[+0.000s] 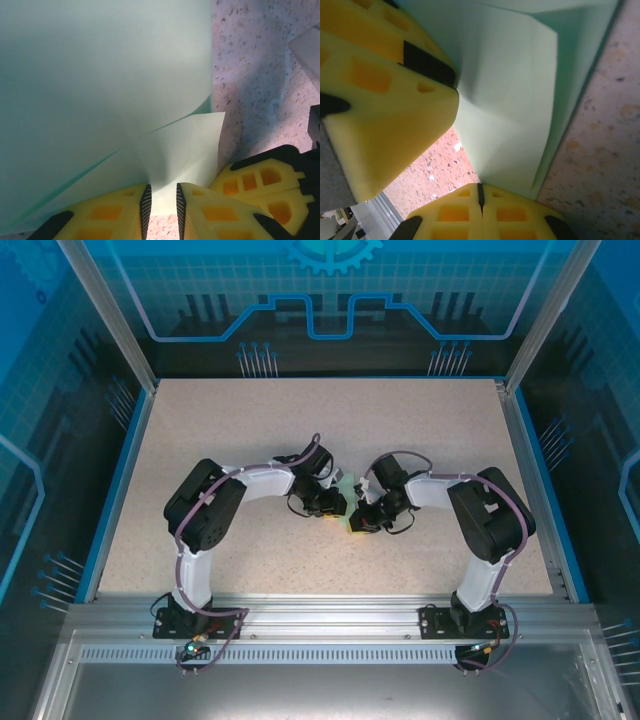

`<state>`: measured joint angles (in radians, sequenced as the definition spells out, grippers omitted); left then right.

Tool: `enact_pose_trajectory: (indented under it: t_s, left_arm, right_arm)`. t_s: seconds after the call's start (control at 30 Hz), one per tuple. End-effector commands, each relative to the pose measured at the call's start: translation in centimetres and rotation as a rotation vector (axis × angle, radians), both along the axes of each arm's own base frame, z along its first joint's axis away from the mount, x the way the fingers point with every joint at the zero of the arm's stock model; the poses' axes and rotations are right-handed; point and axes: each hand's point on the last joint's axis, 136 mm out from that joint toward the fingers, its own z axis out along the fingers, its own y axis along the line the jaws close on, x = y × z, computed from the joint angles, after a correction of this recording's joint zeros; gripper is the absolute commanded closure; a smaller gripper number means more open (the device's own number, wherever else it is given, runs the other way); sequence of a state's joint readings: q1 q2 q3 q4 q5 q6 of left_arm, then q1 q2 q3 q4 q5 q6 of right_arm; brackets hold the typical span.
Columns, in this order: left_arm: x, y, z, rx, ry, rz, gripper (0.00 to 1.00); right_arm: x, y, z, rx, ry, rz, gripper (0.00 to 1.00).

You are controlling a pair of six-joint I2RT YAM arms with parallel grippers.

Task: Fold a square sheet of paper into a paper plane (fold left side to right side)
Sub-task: Third fold the triangle at the center of the table.

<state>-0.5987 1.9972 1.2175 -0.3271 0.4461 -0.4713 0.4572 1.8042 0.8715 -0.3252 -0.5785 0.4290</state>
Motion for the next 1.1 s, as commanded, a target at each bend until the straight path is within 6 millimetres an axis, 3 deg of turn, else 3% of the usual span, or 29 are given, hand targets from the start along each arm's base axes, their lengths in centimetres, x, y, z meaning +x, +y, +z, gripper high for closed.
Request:
enact_pose_trajectory:
  t_s: [0.0, 0.23, 0.53, 0.7, 0.83, 1.07]
  left_arm:
    - [0.4, 1.1, -2.1, 0.099, 0.001, 0.015, 0.75]
    - [-0.4, 2.6, -3.8, 0.172, 0.020, 0.025, 0.76]
    - [-0.3, 2.4, -4.0, 0.158, 0.022, 0.025, 0.76]
    - [-0.3, 2.0, -3.6, 0.138, 0.024, 0.026, 0.76]
    - [-0.3, 1.8, -3.3, 0.122, 0.025, 0.032, 0.76]
    - [-0.3, 1.6, -2.9, 0.113, 0.027, 0.041, 0.76]
  right_arm:
    - [-2.8, -4.7, -3.4, -0.239, 0.119, -0.054, 1.00]
    - [-4.9, -6.3, -3.4, -0.279, 0.147, -0.068, 1.00]
    - [-6.2, -8.3, -2.7, -0.287, 0.159, -0.107, 1.00]
    - [-4.3, -6.7, 0.9, -0.206, 0.088, -0.131, 0.99]
    - [-2.5, -4.4, 3.2, -0.142, 0.045, -0.146, 0.99]
    - [0.0, -0.6, 2.7, -0.107, 0.031, -0.196, 1.00]
